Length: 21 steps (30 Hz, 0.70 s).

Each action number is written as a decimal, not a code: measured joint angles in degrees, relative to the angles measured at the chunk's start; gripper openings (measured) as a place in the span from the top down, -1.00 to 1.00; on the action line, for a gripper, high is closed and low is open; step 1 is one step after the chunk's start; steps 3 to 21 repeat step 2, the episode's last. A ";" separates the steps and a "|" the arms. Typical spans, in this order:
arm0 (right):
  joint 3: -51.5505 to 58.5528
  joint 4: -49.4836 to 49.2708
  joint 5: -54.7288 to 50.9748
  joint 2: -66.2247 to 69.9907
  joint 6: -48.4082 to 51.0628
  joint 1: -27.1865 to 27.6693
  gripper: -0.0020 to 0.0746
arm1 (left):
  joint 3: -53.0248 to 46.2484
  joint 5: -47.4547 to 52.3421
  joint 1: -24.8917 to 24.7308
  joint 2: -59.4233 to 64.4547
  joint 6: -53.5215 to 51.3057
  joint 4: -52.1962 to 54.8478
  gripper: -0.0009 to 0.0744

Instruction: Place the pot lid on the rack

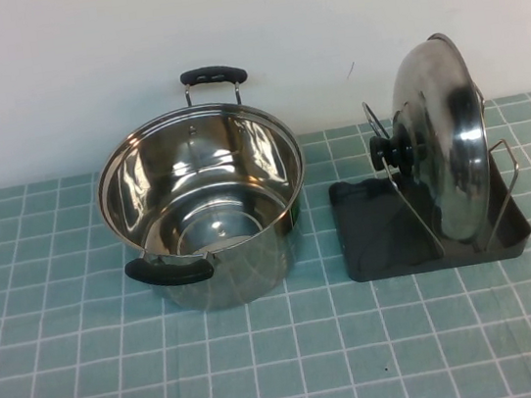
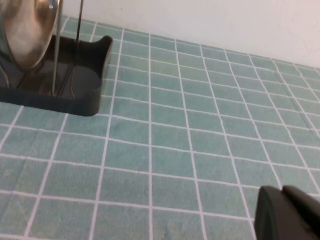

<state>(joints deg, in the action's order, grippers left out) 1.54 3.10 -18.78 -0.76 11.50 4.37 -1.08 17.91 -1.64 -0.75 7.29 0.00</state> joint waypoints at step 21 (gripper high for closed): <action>0.00 0.00 0.00 0.00 0.00 0.00 0.95 | 0.00 0.00 0.00 0.00 0.00 0.00 0.98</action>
